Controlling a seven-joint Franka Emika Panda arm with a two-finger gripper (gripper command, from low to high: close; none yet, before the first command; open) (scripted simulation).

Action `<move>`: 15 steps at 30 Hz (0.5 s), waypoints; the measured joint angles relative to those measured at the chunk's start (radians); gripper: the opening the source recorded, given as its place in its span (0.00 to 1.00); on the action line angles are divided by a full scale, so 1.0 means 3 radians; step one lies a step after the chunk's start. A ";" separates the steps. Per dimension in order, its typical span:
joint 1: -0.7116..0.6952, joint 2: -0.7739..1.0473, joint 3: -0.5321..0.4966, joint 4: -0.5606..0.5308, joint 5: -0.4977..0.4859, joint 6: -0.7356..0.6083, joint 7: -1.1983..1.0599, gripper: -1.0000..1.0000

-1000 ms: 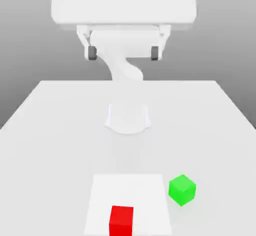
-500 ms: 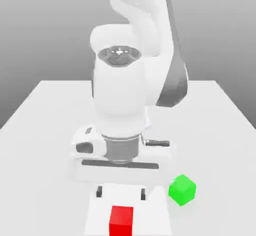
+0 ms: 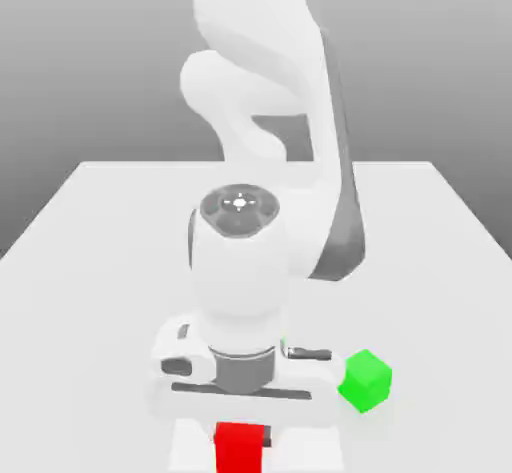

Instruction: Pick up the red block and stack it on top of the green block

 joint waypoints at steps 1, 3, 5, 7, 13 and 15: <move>0.0014 -0.0118 0.0022 -0.0040 0.0003 -0.0078 -0.0012 0.00; 0.0125 -0.0359 0.0169 -0.0230 0.0029 -0.0127 -0.0096 0.00; 0.0281 -0.0600 0.0336 -0.0446 0.0059 -0.0150 -0.0194 0.00; 0.0533 -0.0841 0.0475 -0.0670 0.0086 -0.0167 -0.0293 0.00; 0.0772 -0.0774 0.0535 -0.0958 -0.0078 0.0183 -0.0283 0.00; 0.0795 -0.0543 0.0492 -0.0953 -0.0193 0.0404 -0.0202 0.00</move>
